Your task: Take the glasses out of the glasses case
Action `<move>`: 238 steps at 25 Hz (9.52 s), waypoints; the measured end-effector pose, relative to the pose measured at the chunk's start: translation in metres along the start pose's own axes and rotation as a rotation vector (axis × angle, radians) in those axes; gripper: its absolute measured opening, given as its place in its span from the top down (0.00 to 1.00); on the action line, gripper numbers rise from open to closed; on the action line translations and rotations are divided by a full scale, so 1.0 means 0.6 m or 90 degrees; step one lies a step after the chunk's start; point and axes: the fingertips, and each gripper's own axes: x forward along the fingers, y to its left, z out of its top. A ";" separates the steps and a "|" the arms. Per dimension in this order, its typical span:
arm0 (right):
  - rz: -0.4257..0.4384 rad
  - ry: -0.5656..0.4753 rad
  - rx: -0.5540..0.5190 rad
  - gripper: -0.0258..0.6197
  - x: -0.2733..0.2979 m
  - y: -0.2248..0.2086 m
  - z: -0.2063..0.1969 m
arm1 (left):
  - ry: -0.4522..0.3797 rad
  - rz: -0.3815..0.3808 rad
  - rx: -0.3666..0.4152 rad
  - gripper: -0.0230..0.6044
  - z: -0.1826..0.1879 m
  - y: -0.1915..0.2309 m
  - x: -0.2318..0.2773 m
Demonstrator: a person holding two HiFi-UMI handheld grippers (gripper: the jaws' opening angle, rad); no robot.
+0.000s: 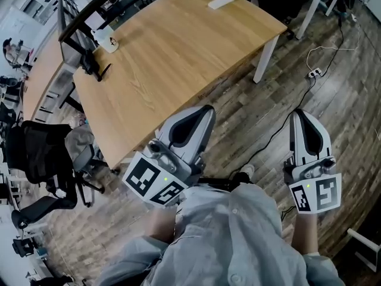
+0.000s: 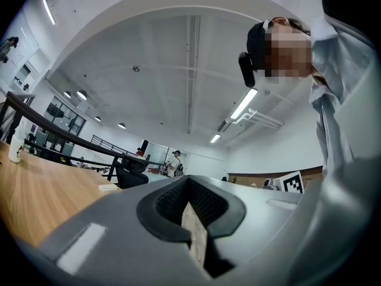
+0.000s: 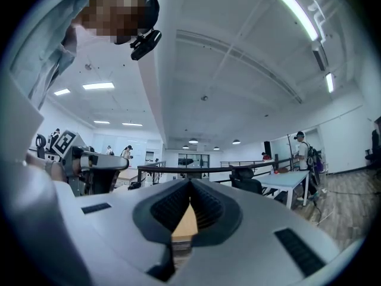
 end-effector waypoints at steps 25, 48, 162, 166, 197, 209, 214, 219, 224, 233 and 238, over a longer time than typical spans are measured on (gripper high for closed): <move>-0.062 -0.018 0.014 0.96 -0.096 -0.291 -0.014 | 0.003 -0.054 0.022 0.96 -0.057 -0.139 0.280; -0.097 -0.009 0.028 0.96 0.071 -0.438 -0.035 | 0.003 -0.109 -0.004 0.96 -0.076 -0.013 0.497; 0.793 0.255 -0.621 0.64 1.192 -0.456 -0.541 | 0.147 0.607 -0.172 0.96 -0.342 0.909 0.777; 0.810 0.269 -0.659 0.62 1.206 -0.446 -0.571 | 0.190 0.616 -0.189 0.96 -0.378 0.931 0.766; 0.994 0.387 -0.651 0.63 1.232 -0.419 -0.611 | 0.359 0.596 -0.247 0.96 -0.473 0.995 0.769; 0.962 0.401 -0.539 0.86 1.257 -0.418 -0.573 | 0.365 0.586 -0.279 0.96 -0.476 0.998 0.767; 0.887 0.373 -0.536 0.88 1.292 -0.415 -0.570 | 0.365 0.586 -0.281 0.96 -0.476 0.995 0.766; 0.856 0.343 -0.540 0.88 1.310 -0.418 -0.547 | 0.365 0.586 -0.281 0.96 -0.477 0.996 0.768; 0.910 0.301 -0.589 0.81 1.279 -0.403 -0.516 | 0.364 0.583 -0.287 0.96 -0.475 0.997 0.768; 1.000 0.312 -0.707 0.79 1.222 -0.368 -0.569 | 0.365 0.585 -0.285 0.96 -0.477 0.998 0.768; 1.001 0.324 -0.743 0.79 1.219 -0.361 -0.596 | 0.365 0.583 -0.285 0.96 -0.477 0.996 0.769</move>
